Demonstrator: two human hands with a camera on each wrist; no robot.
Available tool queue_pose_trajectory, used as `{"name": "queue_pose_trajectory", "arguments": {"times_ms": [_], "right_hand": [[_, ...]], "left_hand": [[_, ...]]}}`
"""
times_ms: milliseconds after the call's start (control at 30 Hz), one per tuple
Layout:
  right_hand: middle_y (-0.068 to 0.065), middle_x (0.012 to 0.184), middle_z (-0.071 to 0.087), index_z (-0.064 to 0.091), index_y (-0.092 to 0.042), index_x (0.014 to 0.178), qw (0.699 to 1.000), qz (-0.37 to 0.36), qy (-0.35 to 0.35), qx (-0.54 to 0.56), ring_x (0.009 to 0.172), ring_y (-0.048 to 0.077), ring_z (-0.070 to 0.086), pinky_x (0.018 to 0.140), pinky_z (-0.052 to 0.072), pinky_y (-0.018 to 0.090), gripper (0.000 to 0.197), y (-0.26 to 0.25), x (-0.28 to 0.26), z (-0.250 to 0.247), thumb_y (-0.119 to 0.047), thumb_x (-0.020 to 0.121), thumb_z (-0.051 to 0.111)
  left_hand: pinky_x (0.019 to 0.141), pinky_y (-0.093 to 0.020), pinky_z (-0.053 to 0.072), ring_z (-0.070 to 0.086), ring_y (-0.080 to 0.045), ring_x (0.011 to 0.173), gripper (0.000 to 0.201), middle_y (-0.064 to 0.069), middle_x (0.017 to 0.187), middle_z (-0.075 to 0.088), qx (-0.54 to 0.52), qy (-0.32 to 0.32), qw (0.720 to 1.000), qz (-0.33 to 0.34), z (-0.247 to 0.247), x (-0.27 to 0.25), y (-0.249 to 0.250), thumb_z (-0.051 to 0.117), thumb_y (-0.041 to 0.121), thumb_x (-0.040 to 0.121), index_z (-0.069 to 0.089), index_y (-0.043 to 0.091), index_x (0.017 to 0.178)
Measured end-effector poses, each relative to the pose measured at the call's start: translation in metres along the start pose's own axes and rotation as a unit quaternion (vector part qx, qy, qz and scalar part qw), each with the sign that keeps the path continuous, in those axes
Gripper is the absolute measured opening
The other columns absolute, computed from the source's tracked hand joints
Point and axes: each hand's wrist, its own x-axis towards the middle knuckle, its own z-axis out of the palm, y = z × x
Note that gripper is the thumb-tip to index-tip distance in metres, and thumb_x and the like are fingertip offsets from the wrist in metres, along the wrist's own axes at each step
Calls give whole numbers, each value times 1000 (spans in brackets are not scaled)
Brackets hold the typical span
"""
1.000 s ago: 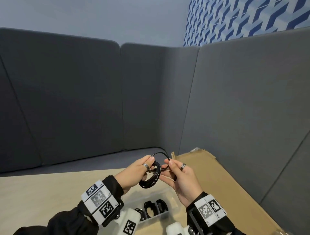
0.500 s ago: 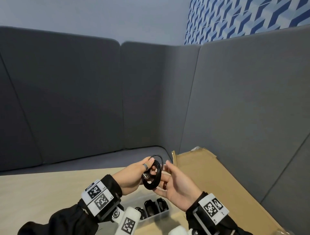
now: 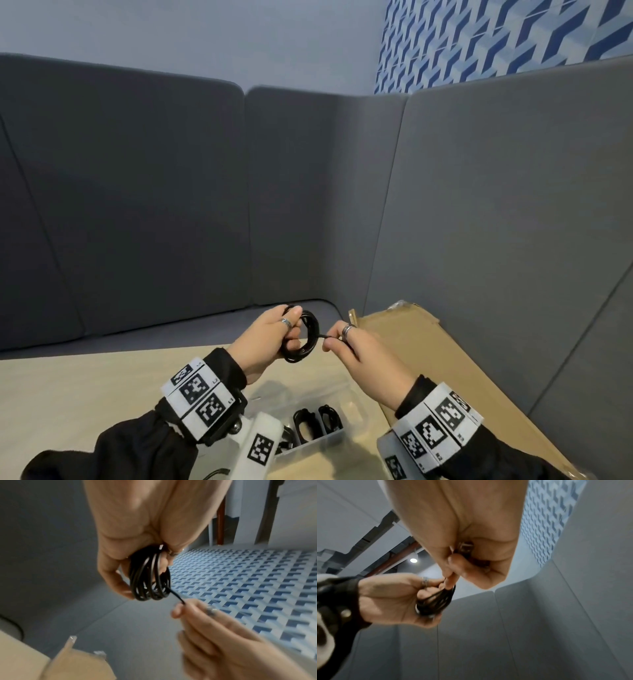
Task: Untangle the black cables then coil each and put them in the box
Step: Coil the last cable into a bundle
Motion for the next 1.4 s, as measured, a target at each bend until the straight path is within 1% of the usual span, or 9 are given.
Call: {"name": "queue_pose_trajectory", "arguments": {"times_ms": [167,300,433,567,733,833,1033,1200,1400], "right_hand": [[-10,86,64,57,-26,101,956,-93,-1,-278,80,12,59,71,44,32,24,-7,-10,-29,-33,99,34],[-10,62,59,58,-33,88,862,-151,183,-449,68,18,52,62,33,33,28,-4,-7,-44,-14,74,74],[-14,79,63,64,-28,83,896,-135,280,-317,83,14,44,70,31,28,10,22,9,-39,-19,81,68],[-2,82,60,67,-15,83,969,53,207,125,74,7,55,70,43,17,10,33,12,1,-12,89,61],[18,78,69,63,-3,92,826,188,117,519,67,25,67,57,53,27,12,8,8,18,-6,93,52],[9,74,70,63,-5,92,807,197,107,546,67,19,68,57,54,25,10,1,11,14,-10,92,54],[6,67,65,59,-7,98,817,212,37,535,61,14,63,50,50,23,11,-3,11,7,-12,94,50],[-8,83,68,62,-18,100,883,137,-46,448,83,9,61,86,49,37,29,2,9,8,-43,88,54],[2,97,67,58,-12,109,880,103,-93,453,93,15,61,89,49,36,32,12,7,1,-23,79,60]], "left_hand": [[74,-24,38,50,-6,76,22,2,85,54,308,21,947,93,-23,2,-9,37,30,99,47,29,119],[65,-14,35,48,1,67,22,16,74,56,363,-68,915,161,-9,-13,-1,35,29,99,57,27,99],[64,-11,39,42,3,61,17,19,65,48,199,-164,955,149,8,-26,8,55,21,91,55,14,107],[65,-14,41,39,1,62,37,12,70,37,131,-159,968,144,18,-29,6,60,19,82,48,21,117],[91,-9,39,51,3,103,41,13,109,50,219,-113,955,165,24,-27,-6,51,9,93,32,28,125],[94,-9,37,45,9,113,46,10,124,44,242,-97,952,161,21,-25,-9,51,11,93,26,37,122],[74,-6,41,52,19,75,71,12,105,46,194,-124,966,113,22,-26,-1,67,13,83,18,25,133],[75,-6,44,54,21,86,52,3,118,49,152,-101,980,82,21,-22,3,51,32,87,22,25,130],[81,-12,45,58,8,99,54,-2,123,53,81,-125,987,68,18,-16,-8,57,45,85,31,29,129]]}}
